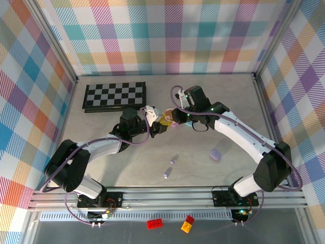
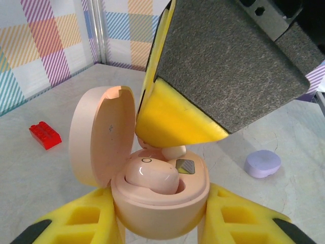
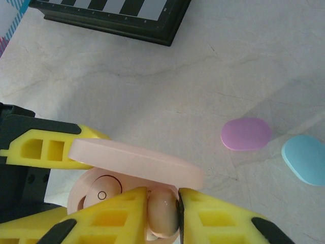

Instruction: Insert wireless bluetooth earbuds into charging case

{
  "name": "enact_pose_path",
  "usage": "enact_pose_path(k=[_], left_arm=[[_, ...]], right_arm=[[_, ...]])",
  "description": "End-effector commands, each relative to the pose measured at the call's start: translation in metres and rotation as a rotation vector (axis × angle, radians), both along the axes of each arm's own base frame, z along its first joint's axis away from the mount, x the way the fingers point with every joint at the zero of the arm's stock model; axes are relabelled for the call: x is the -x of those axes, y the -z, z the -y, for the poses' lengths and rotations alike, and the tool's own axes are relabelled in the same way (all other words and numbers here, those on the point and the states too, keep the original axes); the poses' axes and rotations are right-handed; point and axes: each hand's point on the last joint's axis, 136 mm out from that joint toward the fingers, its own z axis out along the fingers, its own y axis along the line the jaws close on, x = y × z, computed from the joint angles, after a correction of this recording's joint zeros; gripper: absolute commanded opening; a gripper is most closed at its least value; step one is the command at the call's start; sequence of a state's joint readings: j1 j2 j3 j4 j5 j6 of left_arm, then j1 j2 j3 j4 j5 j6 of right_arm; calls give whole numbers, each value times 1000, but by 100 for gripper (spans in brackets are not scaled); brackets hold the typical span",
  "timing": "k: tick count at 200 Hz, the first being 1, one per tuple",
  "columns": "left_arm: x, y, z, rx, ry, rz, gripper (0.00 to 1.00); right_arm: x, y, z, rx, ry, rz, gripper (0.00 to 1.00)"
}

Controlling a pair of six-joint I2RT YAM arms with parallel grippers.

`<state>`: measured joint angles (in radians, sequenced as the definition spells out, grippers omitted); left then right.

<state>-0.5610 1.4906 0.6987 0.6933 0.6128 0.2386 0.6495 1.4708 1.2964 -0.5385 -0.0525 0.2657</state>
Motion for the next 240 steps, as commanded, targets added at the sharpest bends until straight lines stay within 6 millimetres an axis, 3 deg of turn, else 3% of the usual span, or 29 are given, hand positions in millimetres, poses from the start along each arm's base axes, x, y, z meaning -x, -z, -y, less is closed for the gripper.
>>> enact_pose_path(k=[1, 240], left_arm=[[-2, -30, 6, 70, 24, 62, 29], [-4, -34, 8, 111, 28, 33, 29]], right_arm=[[4, -2, 8, 39, -13, 49, 21], [4, -15, 0, 121, -79, 206, 20]])
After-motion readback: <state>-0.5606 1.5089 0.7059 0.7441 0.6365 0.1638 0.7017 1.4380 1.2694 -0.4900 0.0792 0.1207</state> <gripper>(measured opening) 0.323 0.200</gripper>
